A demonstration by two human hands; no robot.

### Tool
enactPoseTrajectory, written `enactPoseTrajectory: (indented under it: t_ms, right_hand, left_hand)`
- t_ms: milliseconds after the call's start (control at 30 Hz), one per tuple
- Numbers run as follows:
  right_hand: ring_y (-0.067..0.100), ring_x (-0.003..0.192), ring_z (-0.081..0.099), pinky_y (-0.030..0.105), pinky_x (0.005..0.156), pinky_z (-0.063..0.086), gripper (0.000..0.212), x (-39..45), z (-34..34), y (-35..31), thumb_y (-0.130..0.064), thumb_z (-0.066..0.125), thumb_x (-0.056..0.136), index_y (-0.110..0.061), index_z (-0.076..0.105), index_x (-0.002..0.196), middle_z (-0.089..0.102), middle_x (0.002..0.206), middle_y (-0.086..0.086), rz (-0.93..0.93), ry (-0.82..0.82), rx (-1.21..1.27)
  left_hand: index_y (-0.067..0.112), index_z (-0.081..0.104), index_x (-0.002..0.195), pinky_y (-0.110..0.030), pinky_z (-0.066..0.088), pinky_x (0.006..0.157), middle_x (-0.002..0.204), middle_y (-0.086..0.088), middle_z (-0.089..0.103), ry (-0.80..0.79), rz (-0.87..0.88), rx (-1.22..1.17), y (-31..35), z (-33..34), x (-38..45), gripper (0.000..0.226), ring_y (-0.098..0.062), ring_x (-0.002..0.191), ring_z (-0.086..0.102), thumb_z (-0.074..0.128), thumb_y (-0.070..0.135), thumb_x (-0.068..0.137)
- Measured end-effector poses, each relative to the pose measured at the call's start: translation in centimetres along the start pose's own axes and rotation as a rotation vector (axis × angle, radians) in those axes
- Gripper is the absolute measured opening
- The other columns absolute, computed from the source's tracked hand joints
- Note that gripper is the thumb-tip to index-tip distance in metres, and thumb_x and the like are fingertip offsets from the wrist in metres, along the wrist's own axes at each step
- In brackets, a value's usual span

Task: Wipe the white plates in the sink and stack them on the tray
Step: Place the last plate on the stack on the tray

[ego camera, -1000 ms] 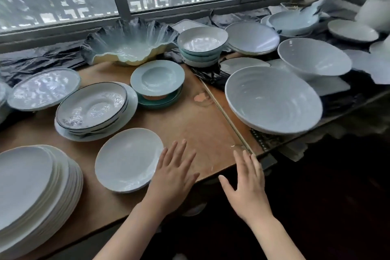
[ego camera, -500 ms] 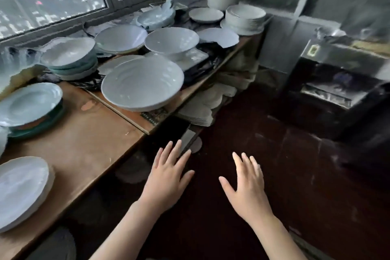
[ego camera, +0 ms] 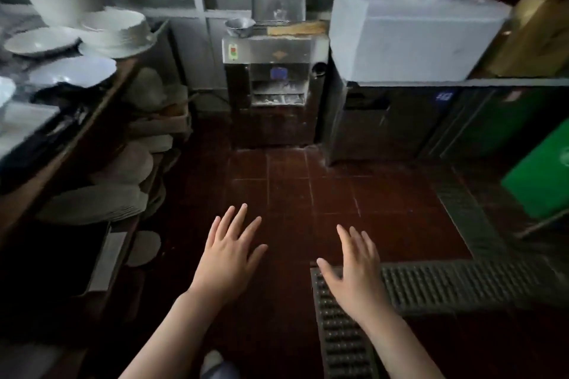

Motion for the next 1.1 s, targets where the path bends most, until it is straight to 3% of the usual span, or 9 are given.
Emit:
enactPoseTrajectory:
  t_ms: [267, 433, 533, 700, 900, 1100]
  right_hand:
    - [0.017, 0.150, -0.010, 0.041, 0.124, 0.008, 0.078, -2.9, -5.9, 13.6, -0.060, 0.041, 0.096, -0.029, 0.003, 0.157, 0.000, 0.165, -0.003, 0.339, 0.120, 0.090]
    - [0.016, 0.150, -0.009, 0.038, 0.123, 0.004, 0.077, -4.4, -9.2, 20.4, -0.062, 0.037, 0.096, -0.029, 0.003, 0.157, -0.001, 0.164, -0.005, 0.522, 0.209, 0.097]
    - [0.021, 0.150, -0.005, 0.039, 0.123, 0.005, 0.077, -5.0, -11.0, 24.0, -0.063, 0.037, 0.096, -0.027, 0.005, 0.157, 0.005, 0.164, -0.001, 0.614, 0.265, 0.058]
    - [0.023, 0.151, -0.002, 0.040, 0.123, 0.008, 0.077, -4.4, -13.9, 30.1, -0.064, 0.036, 0.095, -0.028, 0.006, 0.157, 0.006, 0.165, -0.001, 0.795, 0.342, 0.088]
    - [0.023, 0.151, -0.003, 0.038, 0.122, 0.006, 0.076, -2.2, -17.3, 34.4, -0.061, 0.037, 0.096, -0.027, 0.006, 0.157, 0.007, 0.164, -0.001, 0.874, 0.477, 0.102]
    - [0.023, 0.151, -0.003, 0.039, 0.124, 0.003, 0.079, -5.3, -18.9, 39.3, -0.062, 0.038, 0.095, -0.026, 0.007, 0.157, 0.008, 0.165, 0.001, 1.020, 0.550, 0.080]
  left_hand:
    - [0.024, 0.042, 0.151, -0.046, 0.007, 0.125, 0.165, -0.007, 0.022, -0.123, 0.365, 0.012, 15.0, 5.0, 8.5, 0.076, -0.026, 0.154, 0.009, 0.015, 0.064, 0.091]
    - [0.022, 0.050, 0.146, -0.050, 0.017, 0.122, 0.160, -0.010, 0.033, -0.194, 0.570, 0.026, 24.0, 8.5, 13.3, 0.072, -0.031, 0.151, 0.022, 0.021, 0.062, 0.094]
    - [0.025, 0.045, 0.150, -0.048, 0.009, 0.124, 0.163, -0.007, 0.026, -0.221, 0.677, 0.030, 28.9, 10.2, 16.0, 0.078, -0.026, 0.153, 0.010, 0.013, 0.066, 0.091]
    - [0.031, 0.029, 0.156, -0.041, -0.009, 0.122, 0.167, -0.001, 0.006, -0.258, 0.853, 0.013, 37.5, 12.0, 20.5, 0.104, -0.016, 0.150, -0.013, -0.022, 0.079, 0.078]
    - [0.032, 0.023, 0.157, -0.043, -0.010, 0.124, 0.168, 0.003, -0.001, -0.327, 1.010, 0.055, 46.4, 14.2, 24.3, 0.086, -0.015, 0.148, -0.023, -0.003, 0.069, 0.084]
    - [0.033, 0.019, 0.158, -0.040, -0.017, 0.120, 0.167, 0.003, -0.005, -0.388, 1.168, 0.081, 53.9, 17.4, 24.5, 0.103, -0.015, 0.148, -0.027, -0.024, 0.080, 0.076]
Point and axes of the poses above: each hand's wrist, its own x-axis towards the middle knuckle, its own z-axis out of the palm, y = z × x, the point moved 9 cm from there along x, towards the middle knuckle
